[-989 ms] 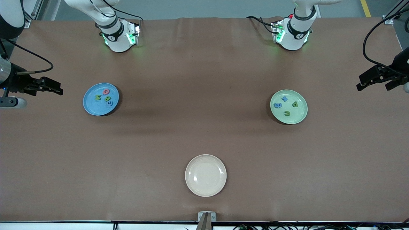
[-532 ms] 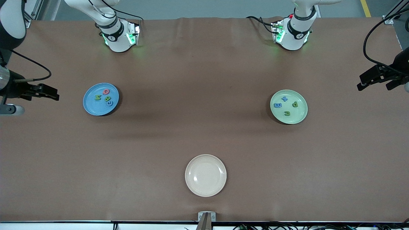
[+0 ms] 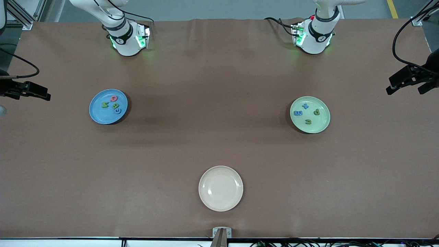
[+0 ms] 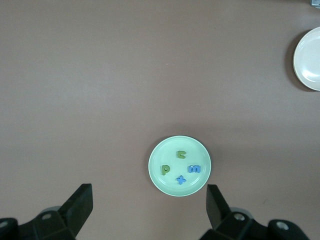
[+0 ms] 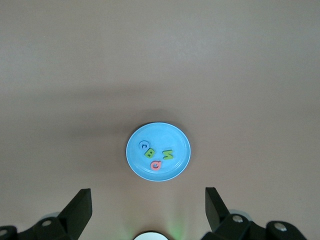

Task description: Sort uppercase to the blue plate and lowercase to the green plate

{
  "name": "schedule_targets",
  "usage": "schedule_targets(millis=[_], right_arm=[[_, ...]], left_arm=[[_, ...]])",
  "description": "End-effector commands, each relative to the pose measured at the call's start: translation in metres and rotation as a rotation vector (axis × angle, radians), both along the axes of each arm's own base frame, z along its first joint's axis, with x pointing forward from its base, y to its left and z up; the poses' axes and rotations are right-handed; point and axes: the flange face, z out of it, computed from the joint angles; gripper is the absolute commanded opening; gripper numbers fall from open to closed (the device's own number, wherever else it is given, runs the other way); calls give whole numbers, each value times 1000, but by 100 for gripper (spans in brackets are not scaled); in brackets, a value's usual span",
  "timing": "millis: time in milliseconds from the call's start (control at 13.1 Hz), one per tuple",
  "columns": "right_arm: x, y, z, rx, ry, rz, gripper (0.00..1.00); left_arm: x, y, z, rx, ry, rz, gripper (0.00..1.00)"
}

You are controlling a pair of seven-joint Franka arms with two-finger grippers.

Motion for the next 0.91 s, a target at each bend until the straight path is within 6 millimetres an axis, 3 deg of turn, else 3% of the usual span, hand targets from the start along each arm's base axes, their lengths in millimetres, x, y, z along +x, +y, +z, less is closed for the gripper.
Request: schedule_targets(millis=[0, 456, 837], right_arm=[[-7, -2, 7, 11, 7, -6, 100], [-41, 6, 5, 48, -58, 20, 100], [-48, 5, 7, 40, -65, 22, 100]], left_arm=[[-5, 8, 7, -5, -5, -4, 100], [-6, 4, 8, -3, -7, -10, 100], [-6, -1, 7, -5, -5, -16, 100]])
